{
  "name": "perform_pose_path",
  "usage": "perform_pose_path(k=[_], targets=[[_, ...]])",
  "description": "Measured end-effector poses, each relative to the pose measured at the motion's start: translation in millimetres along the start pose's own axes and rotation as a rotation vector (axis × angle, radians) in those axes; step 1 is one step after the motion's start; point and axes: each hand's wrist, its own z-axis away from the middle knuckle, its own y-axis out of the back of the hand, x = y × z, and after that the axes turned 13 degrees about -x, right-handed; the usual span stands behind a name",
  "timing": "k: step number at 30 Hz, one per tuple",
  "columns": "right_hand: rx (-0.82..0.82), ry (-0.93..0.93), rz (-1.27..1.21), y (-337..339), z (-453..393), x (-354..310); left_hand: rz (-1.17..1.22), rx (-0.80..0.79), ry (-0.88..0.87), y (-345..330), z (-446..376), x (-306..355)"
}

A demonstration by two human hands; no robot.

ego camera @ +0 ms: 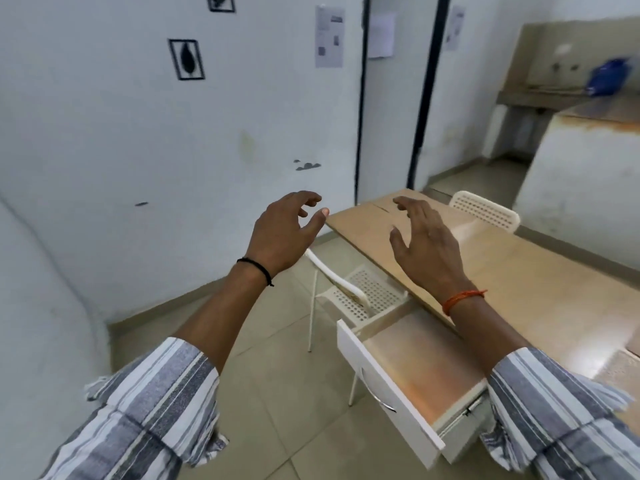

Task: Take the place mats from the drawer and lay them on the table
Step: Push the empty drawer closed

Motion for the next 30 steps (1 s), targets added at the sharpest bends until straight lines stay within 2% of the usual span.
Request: perform_pose_path(k=[6, 10, 15, 20, 24, 27, 30], targets=[[0.054, -0.149, 0.037, -43, -32, 53, 0.105, -0.153, -0.113, -65, -80, -42], [0.010, -0.275, 0.010, -82, -24, 89, 0.207, -0.287, -0.066, -120, -109, -69], [-0.064, -0.520, -0.085, -138, 24, 121, 0.284, -0.545, -0.006, -206, -116, -106], [-0.199, -0.799, -0.235, -192, 96, 125, 0.327, -0.814, 0.061, -285, -102, -141], [-0.235, -1.032, -0.351, -218, 136, 124, 0.383, -0.976, 0.155, -333, -94, -167], [-0.213, -1.187, -0.385, -235, 154, 118, 0.374, -1.029, 0.175, -353, -92, -184], [-0.126, -1.350, -0.439, -248, 166, 102, 0.280, -0.916, 0.253, -363, -86, -203]])
